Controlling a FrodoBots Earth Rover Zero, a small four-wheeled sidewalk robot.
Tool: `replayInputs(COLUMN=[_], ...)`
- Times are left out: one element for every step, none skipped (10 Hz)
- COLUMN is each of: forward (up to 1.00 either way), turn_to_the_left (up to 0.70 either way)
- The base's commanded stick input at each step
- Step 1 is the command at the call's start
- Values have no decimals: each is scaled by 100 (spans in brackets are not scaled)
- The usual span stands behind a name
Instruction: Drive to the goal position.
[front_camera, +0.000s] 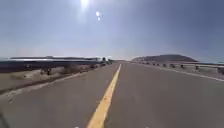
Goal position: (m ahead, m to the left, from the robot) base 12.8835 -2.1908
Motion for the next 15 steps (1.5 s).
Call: replayInputs(forward=[85, 85, 85, 85, 85, 85, 85, 85, 85, 85, 85, 85, 85, 85, 85], turn_to_the_left=[0, 0, 0, 0, 0, 0, 0, 0, 0, 0, 0, 0, 0, 0, 0])
